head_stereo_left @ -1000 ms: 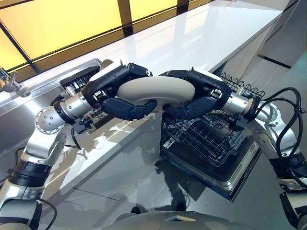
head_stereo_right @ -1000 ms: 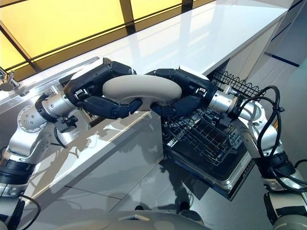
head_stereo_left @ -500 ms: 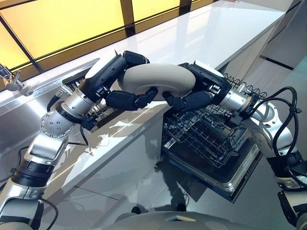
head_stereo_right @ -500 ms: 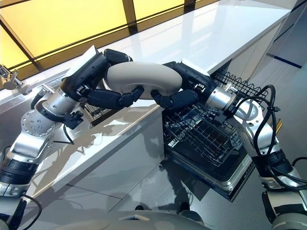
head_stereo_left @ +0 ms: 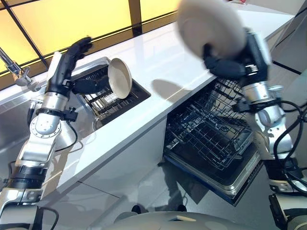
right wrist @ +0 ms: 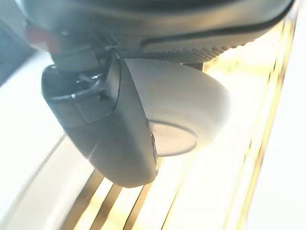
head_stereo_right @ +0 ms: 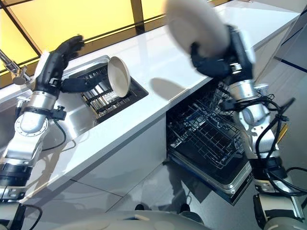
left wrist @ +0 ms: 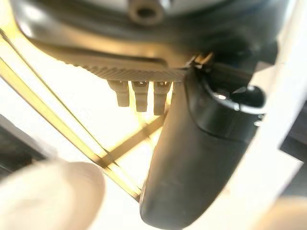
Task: Pick up plates and place into dishwasher.
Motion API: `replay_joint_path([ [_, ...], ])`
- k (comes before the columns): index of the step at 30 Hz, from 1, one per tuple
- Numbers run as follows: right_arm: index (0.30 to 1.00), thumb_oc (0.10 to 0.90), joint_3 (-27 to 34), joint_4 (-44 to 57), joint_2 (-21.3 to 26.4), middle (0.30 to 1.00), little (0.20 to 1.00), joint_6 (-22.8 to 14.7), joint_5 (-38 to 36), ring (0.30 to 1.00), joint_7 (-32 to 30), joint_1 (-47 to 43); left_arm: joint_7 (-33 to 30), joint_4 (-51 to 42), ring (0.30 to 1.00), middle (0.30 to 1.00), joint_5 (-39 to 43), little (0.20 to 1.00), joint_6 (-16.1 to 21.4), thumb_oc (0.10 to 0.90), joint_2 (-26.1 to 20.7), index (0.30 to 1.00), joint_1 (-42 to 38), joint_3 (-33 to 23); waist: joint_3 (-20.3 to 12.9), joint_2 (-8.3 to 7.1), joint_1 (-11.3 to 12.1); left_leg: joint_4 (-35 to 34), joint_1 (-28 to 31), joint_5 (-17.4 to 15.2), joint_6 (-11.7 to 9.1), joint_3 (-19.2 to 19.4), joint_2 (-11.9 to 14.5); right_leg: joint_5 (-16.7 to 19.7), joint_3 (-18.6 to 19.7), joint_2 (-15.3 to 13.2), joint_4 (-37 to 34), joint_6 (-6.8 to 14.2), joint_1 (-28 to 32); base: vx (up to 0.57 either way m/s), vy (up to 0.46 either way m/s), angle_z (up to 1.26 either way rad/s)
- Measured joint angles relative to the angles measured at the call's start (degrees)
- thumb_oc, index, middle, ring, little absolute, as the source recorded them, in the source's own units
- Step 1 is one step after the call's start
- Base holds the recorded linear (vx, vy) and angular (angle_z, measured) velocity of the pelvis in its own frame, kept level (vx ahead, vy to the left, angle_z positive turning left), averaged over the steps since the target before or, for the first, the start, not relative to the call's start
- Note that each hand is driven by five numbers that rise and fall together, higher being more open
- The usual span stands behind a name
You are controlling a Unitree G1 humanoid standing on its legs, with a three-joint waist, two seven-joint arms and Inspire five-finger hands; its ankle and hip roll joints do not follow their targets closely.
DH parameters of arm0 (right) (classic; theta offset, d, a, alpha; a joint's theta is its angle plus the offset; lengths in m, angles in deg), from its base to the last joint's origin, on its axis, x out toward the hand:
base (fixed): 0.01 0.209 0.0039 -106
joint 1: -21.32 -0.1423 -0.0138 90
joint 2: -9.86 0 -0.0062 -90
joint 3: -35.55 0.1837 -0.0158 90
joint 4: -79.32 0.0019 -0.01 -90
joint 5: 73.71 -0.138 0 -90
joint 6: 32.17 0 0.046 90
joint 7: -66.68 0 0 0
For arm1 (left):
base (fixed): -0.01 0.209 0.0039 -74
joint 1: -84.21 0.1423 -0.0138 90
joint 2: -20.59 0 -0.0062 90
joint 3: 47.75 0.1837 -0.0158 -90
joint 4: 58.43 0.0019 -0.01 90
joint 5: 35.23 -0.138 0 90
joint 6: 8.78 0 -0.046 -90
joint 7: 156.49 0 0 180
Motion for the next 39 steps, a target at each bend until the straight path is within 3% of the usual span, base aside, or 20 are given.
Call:
replay_joint_path([
  [4, 0.300, 0.100, 5.75, -6.26, 1.18, 0.300, 0.200, 0.69, 4.17, 0.300, -7.98, 3.82, -0.76, 0.14, 0.900, 0.900, -1.55, 0.900, -1.25, 0.800, -0.01, 0.900, 1.60, -1.56, 0.01, -0.01, -0.28, -0.01, -0.16, 0.00, 0.00, 0.00, 0.01, -0.05, 0.06, 0.01, 0.00, 0.06, -0.10, 0.00, 0.000, 0.00],
  [8, 0.300, 0.100, 6.11, -10.52, 1.59, 0.300, 0.200, 3.55, 8.43, 0.300, -12.44, 5.80, -0.76, 1.15, 0.900, 0.900, -3.13, 0.900, -1.25, 0.800, -0.06, 0.900, 1.65, -1.76, 0.04, -0.01, -1.18, -0.02, 0.07, -0.01, 0.01, 0.29, 0.00, -0.07, 0.23, 0.02, 0.00, 0.09, -0.04, 0.03, -0.014, -0.04],
  [13, 0.300, 0.100, 6.32, -16.86, 2.07, 0.300, 0.200, 8.22, 8.66, 0.300, -14.86, 7.08, -0.76, 1.40, 0.900, 0.900, -3.61, 0.900, -1.15, 0.800, -0.28, 0.900, 1.67, -1.79, 0.47, 0.08, -1.76, -0.01, 0.23, -0.04, 0.04, 0.41, -0.02, -0.20, 0.42, 0.03, 0.00, 0.28, 0.00, 0.07, -0.013, -0.01],
  [26, 0.300, 0.100, 4.94, -28.20, 2.61, 0.300, 0.200, 14.56, 9.84, 0.300, -9.48, 9.09, -1.20, 1.72, 0.900, 0.900, -5.89, 0.900, 1.08, 0.800, -3.87, 0.900, 1.83, -1.77, 4.31, 0.49, -1.52, 0.02, 0.04, -0.03, 0.04, -0.13, -0.03, -0.14, -0.20, -0.02, 0.02, 0.17, 0.19, 0.08, -0.031, 0.02],
  [33, 0.300, 0.100, -2.67, -31.35, 9.35, 0.300, 0.200, 17.35, 13.34, 0.300, -4.92, 6.66, -1.93, 1.97, 0.900, 0.900, -5.86, 0.900, 1.72, 0.800, -6.99, 0.900, 1.76, -1.67, 6.12, 1.40, -0.28, 0.06, -2.94, 0.74, -0.13, -1.40, 0.02, -0.14, -1.77, -0.04, 0.03, 0.16, -2.00, -0.05, -0.051, 0.12],
  [39, 0.300, 0.100, -7.28, -39.15, 12.83, 0.300, 0.200, 20.59, 13.18, 0.300, -2.86, -3.80, -3.27, 3.28, 0.900, 0.900, -5.79, 0.900, 2.84, 0.800, -9.91, 0.900, -1.88, 0.03, 10.56, 1.44, 1.14, 3.00, -8.65, 0.90, -0.32, -1.68, 0.05, 0.25, -2.32, 0.11, 0.06, -0.36, -5.00, -0.10, -0.064, 0.20],
])
